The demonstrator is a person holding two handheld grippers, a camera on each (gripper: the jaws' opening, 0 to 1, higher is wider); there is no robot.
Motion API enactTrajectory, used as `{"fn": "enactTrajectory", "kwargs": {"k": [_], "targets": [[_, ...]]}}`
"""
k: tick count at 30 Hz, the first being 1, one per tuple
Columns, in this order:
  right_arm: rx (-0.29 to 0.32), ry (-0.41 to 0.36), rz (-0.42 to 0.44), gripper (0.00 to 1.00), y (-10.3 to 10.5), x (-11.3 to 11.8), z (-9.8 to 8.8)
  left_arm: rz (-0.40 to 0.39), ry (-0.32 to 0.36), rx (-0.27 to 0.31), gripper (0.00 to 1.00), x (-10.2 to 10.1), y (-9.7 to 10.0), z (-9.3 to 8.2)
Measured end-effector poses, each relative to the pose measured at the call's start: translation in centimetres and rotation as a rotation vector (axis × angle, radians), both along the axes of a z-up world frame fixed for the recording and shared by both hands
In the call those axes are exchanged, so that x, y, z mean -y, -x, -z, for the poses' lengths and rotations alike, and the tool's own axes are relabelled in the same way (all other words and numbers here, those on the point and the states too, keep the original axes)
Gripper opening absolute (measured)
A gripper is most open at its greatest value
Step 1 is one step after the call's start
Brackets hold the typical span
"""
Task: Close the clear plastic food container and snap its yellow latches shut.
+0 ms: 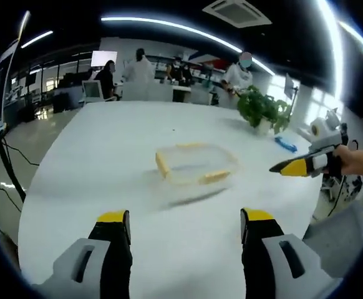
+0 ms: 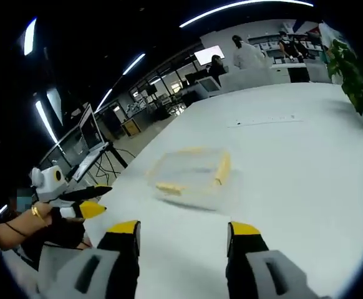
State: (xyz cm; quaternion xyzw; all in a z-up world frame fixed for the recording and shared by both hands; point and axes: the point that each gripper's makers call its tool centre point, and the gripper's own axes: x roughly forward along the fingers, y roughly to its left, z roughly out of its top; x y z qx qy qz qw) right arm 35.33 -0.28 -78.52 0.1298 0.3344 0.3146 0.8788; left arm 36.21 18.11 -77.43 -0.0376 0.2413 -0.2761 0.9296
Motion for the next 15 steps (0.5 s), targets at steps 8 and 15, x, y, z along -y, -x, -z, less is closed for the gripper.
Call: {"fn": "enactTrajectory", "kwargs": {"k": [8,15], "targets": [[0.045,0.042,-0.04,0.8,2.4,-0.3,-0.3,0.019,-0.031,0.031,0.87,0.6,2.3,-0.6],[0.026,0.07,-0.088,0.83,4.4,-0.6,0.5,0.012,-0.015,-0.002,0.88,0.6,3.7,0.0]]}}
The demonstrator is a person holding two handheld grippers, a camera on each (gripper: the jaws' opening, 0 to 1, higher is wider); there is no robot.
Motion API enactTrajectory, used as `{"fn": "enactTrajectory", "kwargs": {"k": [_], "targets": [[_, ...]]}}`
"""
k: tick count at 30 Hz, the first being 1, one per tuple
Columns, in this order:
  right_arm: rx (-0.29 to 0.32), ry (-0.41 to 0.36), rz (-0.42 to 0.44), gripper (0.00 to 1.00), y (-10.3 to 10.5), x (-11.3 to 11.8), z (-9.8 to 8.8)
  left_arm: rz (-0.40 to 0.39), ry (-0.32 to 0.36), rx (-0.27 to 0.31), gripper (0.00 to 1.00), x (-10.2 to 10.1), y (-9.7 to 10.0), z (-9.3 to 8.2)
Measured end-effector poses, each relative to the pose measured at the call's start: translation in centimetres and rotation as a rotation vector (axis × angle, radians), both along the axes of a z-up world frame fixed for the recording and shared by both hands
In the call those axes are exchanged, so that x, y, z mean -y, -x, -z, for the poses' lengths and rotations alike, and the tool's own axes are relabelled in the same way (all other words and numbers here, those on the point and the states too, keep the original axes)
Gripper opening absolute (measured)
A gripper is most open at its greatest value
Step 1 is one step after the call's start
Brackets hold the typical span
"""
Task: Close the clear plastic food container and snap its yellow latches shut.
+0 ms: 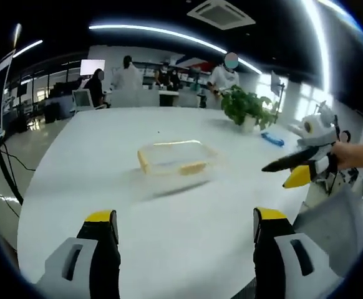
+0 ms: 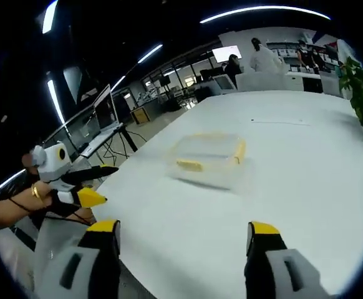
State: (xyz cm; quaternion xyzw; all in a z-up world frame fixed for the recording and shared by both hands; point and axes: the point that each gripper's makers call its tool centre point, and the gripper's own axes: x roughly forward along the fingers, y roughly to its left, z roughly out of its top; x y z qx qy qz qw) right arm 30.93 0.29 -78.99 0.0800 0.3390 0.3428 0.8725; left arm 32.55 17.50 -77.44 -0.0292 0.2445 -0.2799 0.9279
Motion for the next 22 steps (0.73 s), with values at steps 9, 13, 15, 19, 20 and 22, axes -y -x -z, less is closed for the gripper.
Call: {"fn": "enactTrajectory", "kwargs": {"k": [9,13,15,19,20,22], "targets": [[-0.031,0.002,-0.009,0.82,1.3,0.2,0.5,-0.012,0.009,-0.017,0.88,-0.4,0.7,0.0],[-0.03,0.001,-0.009,0.82,1.6,0.2,0.5,-0.02,0.01,-0.018,0.87,-0.6,0.8,0.1],[-0.032,0.004,-0.009,0.82,1.9,0.1,0.6,-0.023,0.008,-0.021,0.87,-0.7,1.0,0.1],[-0.05,0.009,-0.012,0.81,2.6,-0.1,1.2,-0.022,0.009,-0.03,0.86,-0.7,1.3,0.2],[-0.055,0.013,-0.014,0.81,2.8,0.0,1.4,-0.021,0.01,-0.032,0.86,-0.8,1.4,0.3],[-0.063,0.019,-0.015,0.81,3.0,0.1,1.6,-0.021,0.017,-0.044,0.86,-0.7,1.4,0.6]]}}
